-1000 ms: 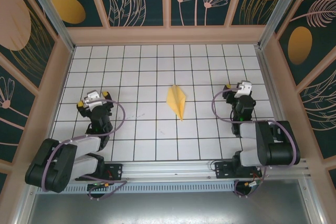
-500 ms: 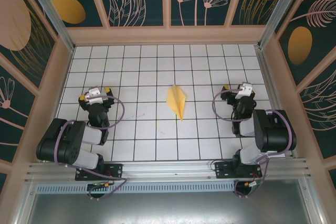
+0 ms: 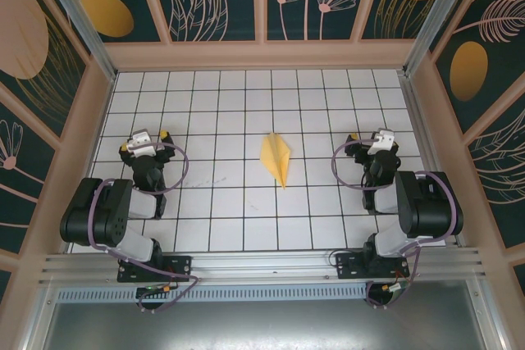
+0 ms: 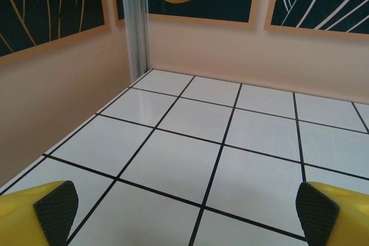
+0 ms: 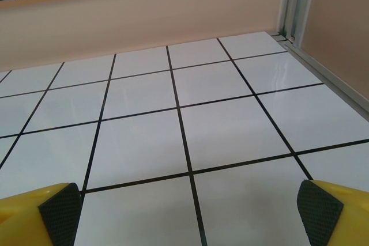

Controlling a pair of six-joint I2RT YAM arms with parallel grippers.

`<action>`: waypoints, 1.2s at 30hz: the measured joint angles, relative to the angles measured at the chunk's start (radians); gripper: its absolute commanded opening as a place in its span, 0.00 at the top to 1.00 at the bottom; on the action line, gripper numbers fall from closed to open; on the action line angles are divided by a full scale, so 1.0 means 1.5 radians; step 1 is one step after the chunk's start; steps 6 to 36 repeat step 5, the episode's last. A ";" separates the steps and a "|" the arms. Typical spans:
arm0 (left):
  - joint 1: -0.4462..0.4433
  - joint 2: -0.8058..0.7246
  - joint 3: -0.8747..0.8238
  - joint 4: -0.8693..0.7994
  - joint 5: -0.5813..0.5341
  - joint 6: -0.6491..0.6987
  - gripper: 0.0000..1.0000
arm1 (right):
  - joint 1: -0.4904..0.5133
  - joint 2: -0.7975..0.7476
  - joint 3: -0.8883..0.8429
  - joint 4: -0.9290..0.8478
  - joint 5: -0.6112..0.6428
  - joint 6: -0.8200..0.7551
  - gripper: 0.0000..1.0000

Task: Fold a paper plane with a square sheet of paper (pick it up from the middle)
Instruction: Reset both arms

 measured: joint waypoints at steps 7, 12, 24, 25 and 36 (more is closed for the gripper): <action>0.000 0.000 0.000 0.000 0.001 -0.002 0.01 | 0.000 0.000 0.000 0.000 -0.007 0.000 0.01; 0.000 0.000 0.000 0.000 0.001 -0.002 0.01 | 0.000 0.000 0.000 0.000 -0.007 0.000 0.01; 0.000 0.000 0.000 0.000 0.001 -0.002 0.01 | 0.000 0.000 0.000 0.000 -0.007 0.000 0.01; 0.000 0.000 0.000 0.000 0.001 -0.002 0.01 | 0.000 0.000 0.000 0.000 -0.007 0.000 0.01; 0.000 0.000 0.000 0.000 0.001 -0.002 0.01 | 0.000 0.000 0.000 0.000 -0.007 0.000 0.01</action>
